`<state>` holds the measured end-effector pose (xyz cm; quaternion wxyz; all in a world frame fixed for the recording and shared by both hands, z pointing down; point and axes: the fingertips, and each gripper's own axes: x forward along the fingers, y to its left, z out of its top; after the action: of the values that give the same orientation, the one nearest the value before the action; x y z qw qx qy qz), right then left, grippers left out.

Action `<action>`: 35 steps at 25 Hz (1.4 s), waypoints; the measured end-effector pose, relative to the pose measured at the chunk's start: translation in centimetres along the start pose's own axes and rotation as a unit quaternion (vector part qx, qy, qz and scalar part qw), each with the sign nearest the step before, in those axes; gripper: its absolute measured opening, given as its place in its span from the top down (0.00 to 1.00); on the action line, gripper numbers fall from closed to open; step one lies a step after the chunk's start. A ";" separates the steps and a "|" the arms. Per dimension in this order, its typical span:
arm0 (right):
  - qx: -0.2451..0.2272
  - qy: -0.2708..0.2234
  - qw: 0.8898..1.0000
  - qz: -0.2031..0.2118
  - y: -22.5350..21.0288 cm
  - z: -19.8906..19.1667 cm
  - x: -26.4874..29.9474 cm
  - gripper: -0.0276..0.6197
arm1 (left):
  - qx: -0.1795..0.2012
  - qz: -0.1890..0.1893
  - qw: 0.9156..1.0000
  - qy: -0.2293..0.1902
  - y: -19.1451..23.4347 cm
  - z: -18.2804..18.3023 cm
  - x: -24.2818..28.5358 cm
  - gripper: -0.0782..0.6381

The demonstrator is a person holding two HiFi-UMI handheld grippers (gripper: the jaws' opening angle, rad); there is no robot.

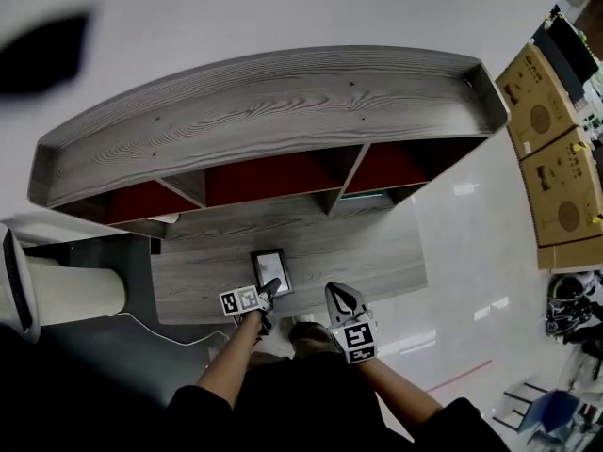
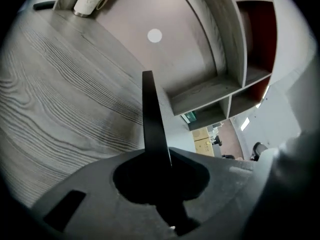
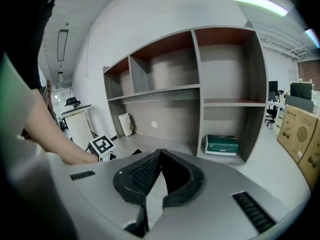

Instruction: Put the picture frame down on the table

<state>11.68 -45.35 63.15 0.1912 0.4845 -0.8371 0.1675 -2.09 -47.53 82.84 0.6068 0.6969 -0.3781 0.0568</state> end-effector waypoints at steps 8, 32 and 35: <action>-0.003 0.009 1.000 -0.005 -1.5 0.0 0.0 0.94 | 0.024 0.087 0.996 -0.020 1.6 1.6 0.7 0.51; 0.025 -0.100 0.995 0.010 12.7 5.1 -10.1 0.94 | 0.269 -0.001 0.927 -0.261 -15.1 -2.6 -28.5 0.87; 0.007 -0.103 0.995 0.013 16.5 5.0 -11.9 0.94 | 0.298 0.021 0.910 -0.287 -15.7 -4.1 -33.1 0.87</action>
<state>1.84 -30.97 51.50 0.0981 0.4893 -0.8575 0.1251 -14.64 -29.04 53.47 0.2344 0.8234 -0.5163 -0.0229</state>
